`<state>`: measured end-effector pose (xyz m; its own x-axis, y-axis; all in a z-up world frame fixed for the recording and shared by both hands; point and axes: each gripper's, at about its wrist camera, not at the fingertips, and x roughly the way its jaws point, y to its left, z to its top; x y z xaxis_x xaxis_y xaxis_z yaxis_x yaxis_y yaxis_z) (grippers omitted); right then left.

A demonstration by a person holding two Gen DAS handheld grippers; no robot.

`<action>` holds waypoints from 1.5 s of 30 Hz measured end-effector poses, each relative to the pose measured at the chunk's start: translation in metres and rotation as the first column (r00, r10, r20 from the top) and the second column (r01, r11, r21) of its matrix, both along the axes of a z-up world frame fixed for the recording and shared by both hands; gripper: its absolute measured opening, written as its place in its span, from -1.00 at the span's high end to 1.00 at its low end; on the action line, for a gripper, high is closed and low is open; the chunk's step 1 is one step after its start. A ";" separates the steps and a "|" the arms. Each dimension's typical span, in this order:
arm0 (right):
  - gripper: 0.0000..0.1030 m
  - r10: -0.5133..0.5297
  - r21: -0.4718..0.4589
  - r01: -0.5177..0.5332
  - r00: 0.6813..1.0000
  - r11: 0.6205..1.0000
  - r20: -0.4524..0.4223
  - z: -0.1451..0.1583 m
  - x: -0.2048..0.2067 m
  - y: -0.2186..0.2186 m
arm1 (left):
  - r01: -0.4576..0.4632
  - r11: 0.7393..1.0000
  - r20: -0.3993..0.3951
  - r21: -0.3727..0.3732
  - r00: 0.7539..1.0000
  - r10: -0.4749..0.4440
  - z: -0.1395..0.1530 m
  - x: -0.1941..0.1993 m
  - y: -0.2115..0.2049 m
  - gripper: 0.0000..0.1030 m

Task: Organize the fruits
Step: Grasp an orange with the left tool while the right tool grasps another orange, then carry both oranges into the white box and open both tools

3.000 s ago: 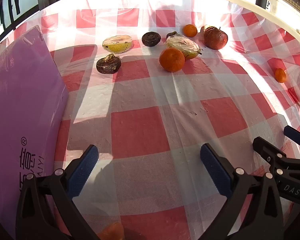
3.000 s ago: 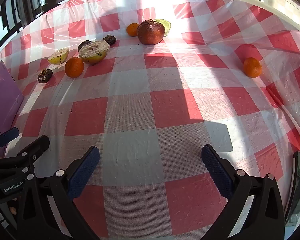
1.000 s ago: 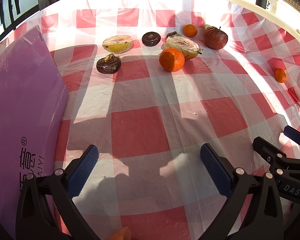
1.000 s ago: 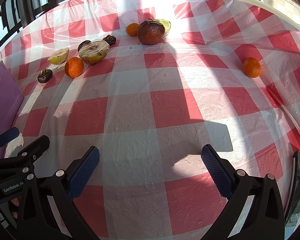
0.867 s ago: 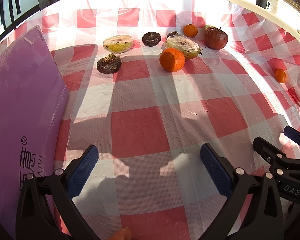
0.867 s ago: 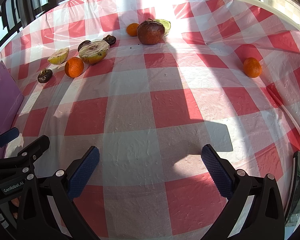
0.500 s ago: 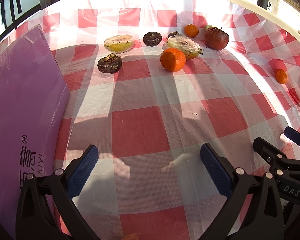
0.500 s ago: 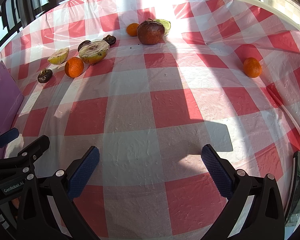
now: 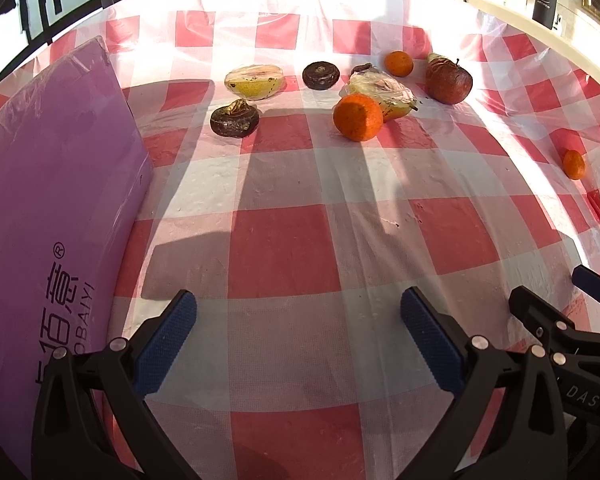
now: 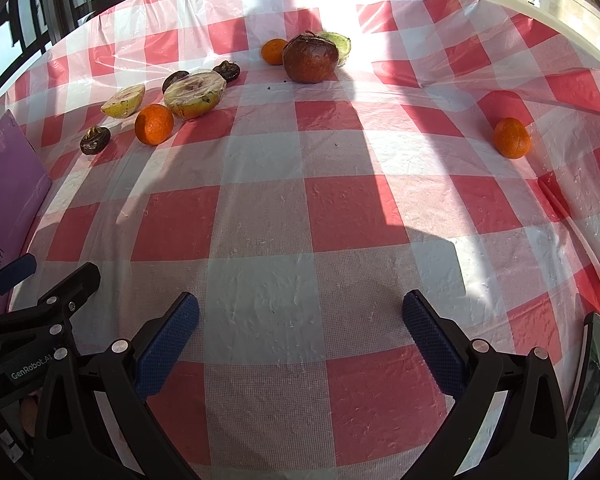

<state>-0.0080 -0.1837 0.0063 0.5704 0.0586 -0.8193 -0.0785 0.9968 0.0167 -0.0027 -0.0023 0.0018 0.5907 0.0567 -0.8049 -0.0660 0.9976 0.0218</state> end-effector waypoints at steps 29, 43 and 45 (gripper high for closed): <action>-0.41 -0.563 0.019 0.563 0.825 0.827 0.058 0.009 0.167 -0.173 | 0.068 0.995 0.058 -0.075 0.996 -0.064 0.009 0.129 -0.026 0.25; 0.16 -0.250 0.204 0.219 0.958 0.954 0.140 0.018 0.049 -0.073 | 0.029 0.929 0.180 -0.370 0.983 0.041 0.015 0.081 0.026 0.29; 0.16 -0.228 0.229 0.190 0.962 0.955 0.151 0.020 0.030 -0.053 | 0.041 0.921 0.208 -0.388 0.977 0.044 0.018 0.055 0.028 0.29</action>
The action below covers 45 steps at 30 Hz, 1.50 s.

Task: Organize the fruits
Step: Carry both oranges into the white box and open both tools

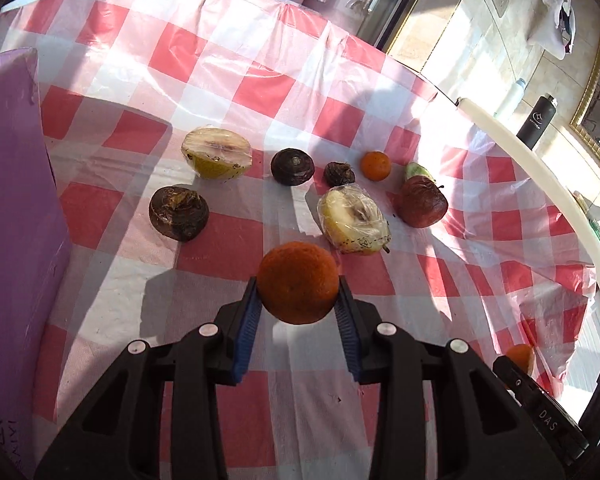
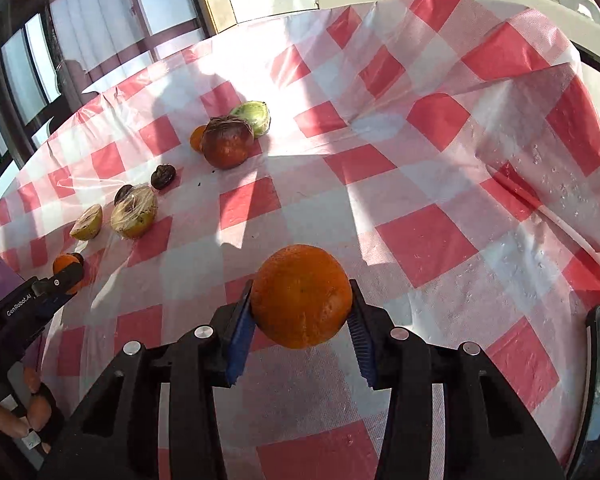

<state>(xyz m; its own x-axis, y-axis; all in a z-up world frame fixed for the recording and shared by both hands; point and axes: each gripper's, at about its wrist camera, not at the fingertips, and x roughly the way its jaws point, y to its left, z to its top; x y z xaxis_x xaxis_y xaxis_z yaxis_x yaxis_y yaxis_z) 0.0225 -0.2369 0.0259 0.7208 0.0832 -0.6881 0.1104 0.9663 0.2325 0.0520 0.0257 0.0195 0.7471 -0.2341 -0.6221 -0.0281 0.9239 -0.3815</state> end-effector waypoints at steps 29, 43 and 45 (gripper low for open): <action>0.16 0.201 0.056 -0.207 0.975 0.977 0.098 0.023 -0.092 0.068 | -0.128 0.944 0.248 0.304 0.967 0.052 0.099 -0.200 0.008 0.29; 0.15 0.489 -0.100 -0.481 0.828 0.871 0.275 0.094 -0.145 0.184 | -0.365 0.870 0.301 0.331 0.915 0.269 0.123 -0.244 0.105 0.29; 0.15 0.524 -0.116 -0.513 0.804 0.850 0.281 0.098 -0.149 0.201 | -0.381 0.862 0.284 0.334 0.913 0.294 0.120 -0.246 0.118 0.29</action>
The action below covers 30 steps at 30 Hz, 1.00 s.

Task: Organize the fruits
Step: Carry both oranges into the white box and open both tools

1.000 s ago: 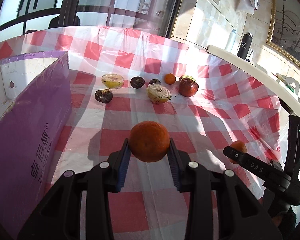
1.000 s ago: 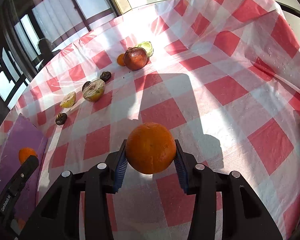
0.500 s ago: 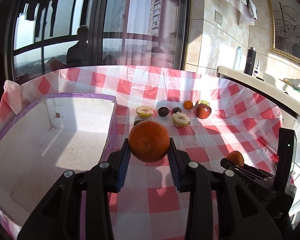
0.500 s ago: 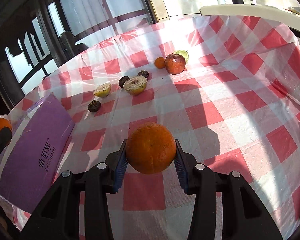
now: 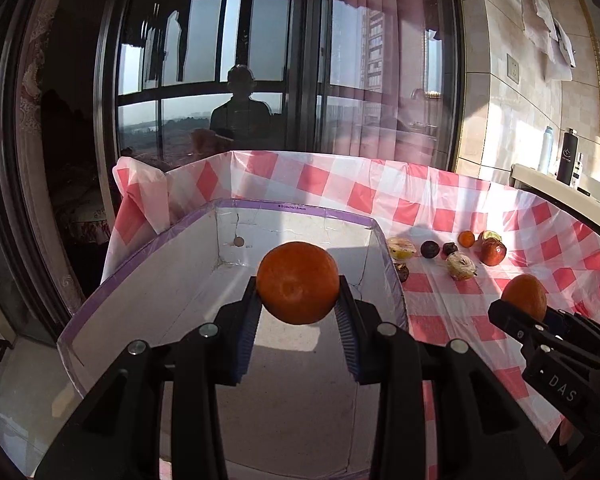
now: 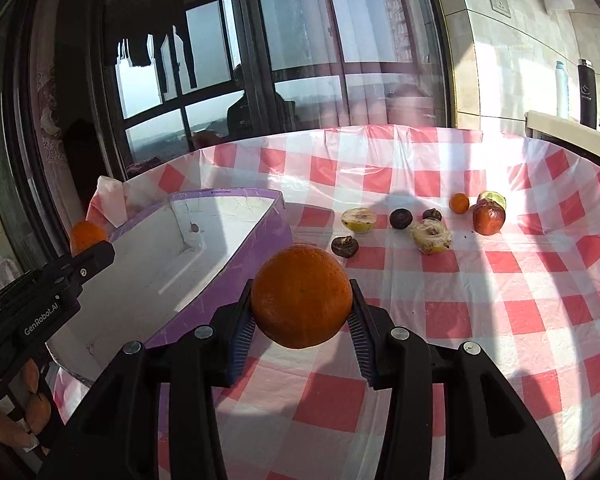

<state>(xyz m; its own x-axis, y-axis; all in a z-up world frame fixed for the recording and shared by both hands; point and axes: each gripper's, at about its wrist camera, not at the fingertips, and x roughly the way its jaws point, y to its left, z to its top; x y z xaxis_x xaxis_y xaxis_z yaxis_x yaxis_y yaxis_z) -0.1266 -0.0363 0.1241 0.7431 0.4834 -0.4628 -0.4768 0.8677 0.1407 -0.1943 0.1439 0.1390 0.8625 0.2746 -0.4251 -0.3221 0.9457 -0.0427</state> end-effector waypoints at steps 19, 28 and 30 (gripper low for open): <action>0.15 0.306 -0.371 -0.343 0.939 0.863 -0.158 -0.026 0.021 0.169 | -0.192 0.981 -0.215 0.014 0.958 0.191 -0.044 -0.002 0.101 0.27; 0.15 0.349 -0.560 -0.459 0.888 0.689 -0.299 -0.048 0.018 0.190 | -0.085 0.984 -0.401 0.153 0.905 0.141 -0.054 0.020 0.093 0.08; 0.15 0.355 -0.578 -0.490 0.872 0.653 -0.338 -0.052 0.017 0.193 | -0.036 0.987 -0.454 0.158 0.885 0.105 -0.057 0.023 0.093 -0.02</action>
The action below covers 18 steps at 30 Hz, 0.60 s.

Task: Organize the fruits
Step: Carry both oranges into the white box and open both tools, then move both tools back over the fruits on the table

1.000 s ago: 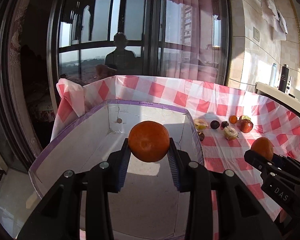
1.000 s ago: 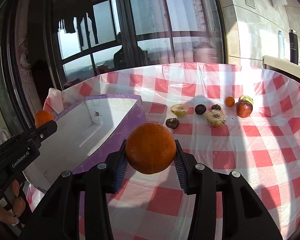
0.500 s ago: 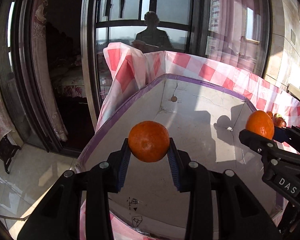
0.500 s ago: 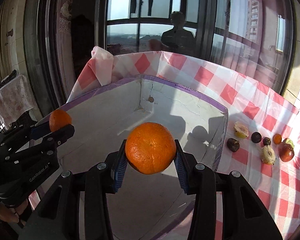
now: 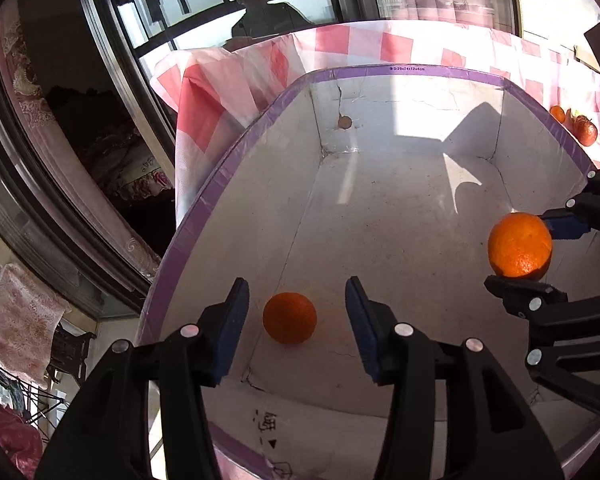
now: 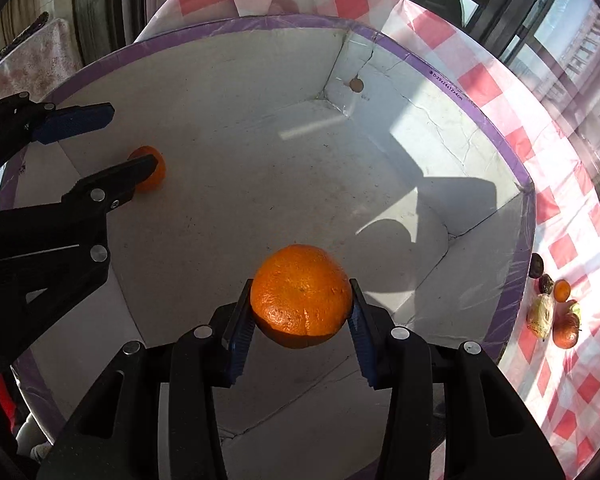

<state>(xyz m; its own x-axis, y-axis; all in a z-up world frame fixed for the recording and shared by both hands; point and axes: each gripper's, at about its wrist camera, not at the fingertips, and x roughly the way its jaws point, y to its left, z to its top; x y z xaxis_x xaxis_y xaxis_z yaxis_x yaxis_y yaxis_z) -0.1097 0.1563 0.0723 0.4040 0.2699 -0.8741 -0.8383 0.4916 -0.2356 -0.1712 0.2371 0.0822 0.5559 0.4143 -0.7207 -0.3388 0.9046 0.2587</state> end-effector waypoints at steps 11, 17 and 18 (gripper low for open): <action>-0.01 0.028 0.043 -0.026 0.999 0.999 -0.040 0.002 0.000 -0.004 | 0.047 0.997 -0.048 -0.055 0.998 -0.050 -0.006 0.000 0.003 -0.45; -0.31 -0.010 0.215 -0.014 0.994 0.977 0.108 0.016 -0.006 -0.019 | -0.010 0.999 0.066 -0.050 0.998 0.013 0.004 -0.004 0.001 -0.56; -0.45 -0.038 0.264 -0.004 0.987 0.964 0.155 0.019 -0.009 -0.026 | -0.035 0.999 0.110 -0.035 0.993 0.038 0.010 -0.007 -0.003 -0.59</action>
